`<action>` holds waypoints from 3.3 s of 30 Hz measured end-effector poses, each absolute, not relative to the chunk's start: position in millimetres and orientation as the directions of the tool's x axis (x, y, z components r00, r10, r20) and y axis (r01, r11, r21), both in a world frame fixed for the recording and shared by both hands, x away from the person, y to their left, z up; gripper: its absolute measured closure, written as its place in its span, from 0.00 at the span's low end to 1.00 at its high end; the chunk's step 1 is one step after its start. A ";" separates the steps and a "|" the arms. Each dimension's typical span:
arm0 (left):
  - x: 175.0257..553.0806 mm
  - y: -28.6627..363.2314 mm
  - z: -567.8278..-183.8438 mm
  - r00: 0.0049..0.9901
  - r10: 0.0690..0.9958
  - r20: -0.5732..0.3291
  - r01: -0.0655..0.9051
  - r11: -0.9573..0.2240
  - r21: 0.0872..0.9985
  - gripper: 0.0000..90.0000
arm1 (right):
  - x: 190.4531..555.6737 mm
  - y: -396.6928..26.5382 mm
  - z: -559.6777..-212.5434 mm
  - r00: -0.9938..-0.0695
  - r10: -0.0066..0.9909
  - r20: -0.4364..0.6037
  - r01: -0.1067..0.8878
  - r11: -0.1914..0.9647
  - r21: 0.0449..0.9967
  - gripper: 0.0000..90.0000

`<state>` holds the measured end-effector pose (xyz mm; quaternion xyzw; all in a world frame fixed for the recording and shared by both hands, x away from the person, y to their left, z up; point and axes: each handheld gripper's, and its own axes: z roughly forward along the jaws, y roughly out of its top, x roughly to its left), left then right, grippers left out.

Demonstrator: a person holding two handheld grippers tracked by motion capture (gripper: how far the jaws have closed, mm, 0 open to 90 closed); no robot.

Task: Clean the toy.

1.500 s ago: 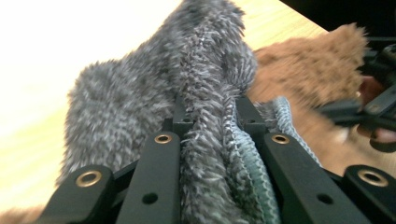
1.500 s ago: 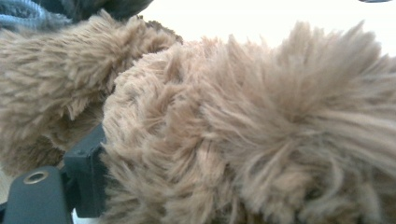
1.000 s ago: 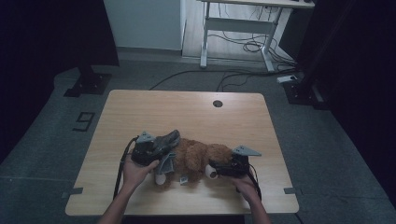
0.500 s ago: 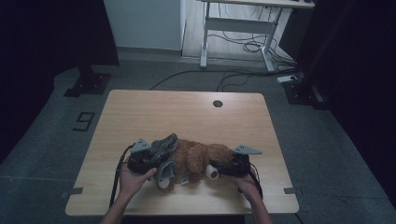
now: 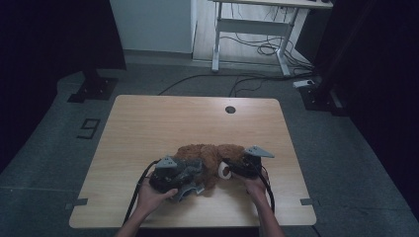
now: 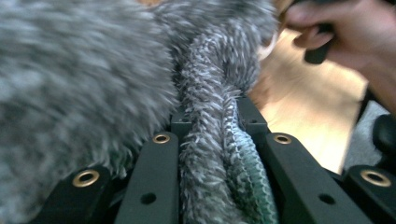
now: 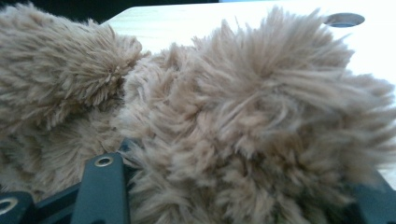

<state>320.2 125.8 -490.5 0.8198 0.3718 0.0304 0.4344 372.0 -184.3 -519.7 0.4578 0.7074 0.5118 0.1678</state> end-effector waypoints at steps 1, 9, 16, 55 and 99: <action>324.9 125.0 -492.0 0.716 0.642 -0.274 0.587 -0.341 0.735 0.82 | 374.1 -183.8 -519.8 -0.523 0.821 0.228 0.471 0.055 0.880 0.44; 365.1 111.0 -495.6 0.674 0.713 -0.194 0.579 -0.347 0.738 0.83 | 401.0 -186.3 -516.5 -0.488 0.850 0.198 0.444 0.046 0.895 0.45; 376.0 115.1 -482.2 0.658 0.718 -0.227 0.583 -0.296 0.756 0.82 | 411.5 -195.4 -518.4 -0.505 0.836 0.215 0.439 0.034 0.898 0.43; 349.8 109.0 -480.8 0.672 0.721 -0.168 0.522 -0.301 0.799 0.84 | 366.8 -215.8 -489.7 -0.596 0.763 0.250 0.469 0.078 0.880 0.05; 362.3 68.7 -440.0 0.700 0.700 -0.142 0.506 -0.346 0.791 0.84 | 341.5 -221.9 -530.0 -0.624 0.742 0.246 0.486 0.122 0.866 0.27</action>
